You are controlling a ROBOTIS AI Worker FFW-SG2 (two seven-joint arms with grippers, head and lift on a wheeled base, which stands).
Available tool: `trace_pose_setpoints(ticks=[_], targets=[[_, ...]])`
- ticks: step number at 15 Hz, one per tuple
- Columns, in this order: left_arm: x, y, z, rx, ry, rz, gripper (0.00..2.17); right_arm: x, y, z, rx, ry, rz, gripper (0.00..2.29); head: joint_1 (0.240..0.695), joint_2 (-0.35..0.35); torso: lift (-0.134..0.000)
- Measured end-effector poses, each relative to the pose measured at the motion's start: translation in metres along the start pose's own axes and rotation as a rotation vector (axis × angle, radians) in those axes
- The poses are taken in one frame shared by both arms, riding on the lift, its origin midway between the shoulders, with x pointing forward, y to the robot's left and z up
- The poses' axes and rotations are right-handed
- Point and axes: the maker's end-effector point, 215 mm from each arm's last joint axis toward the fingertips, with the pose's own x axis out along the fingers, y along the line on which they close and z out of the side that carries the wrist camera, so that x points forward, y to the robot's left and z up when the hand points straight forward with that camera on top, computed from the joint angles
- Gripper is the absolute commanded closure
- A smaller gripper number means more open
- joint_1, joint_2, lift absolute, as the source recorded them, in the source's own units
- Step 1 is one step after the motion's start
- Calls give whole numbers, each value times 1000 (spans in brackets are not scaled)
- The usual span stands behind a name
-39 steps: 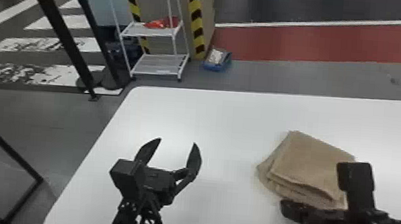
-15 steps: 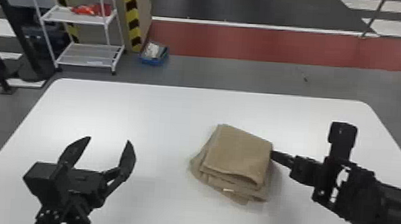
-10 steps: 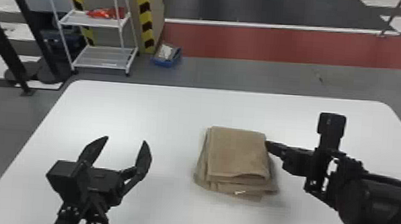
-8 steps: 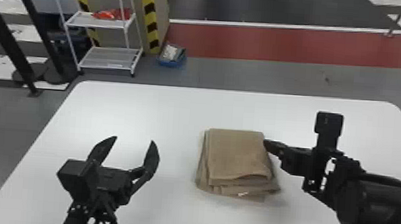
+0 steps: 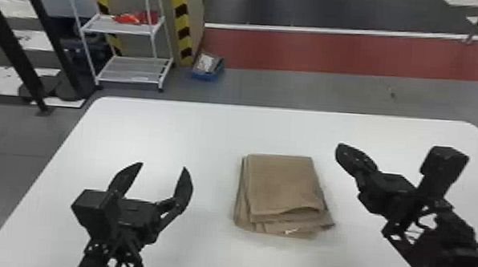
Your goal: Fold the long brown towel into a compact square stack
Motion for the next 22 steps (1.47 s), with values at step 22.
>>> trace_pose_setpoints(ticks=[22], targets=[[-22,52,17,5,-25,79,60,-99,52,-10,-210,-138,-174,60,695,153,-115]])
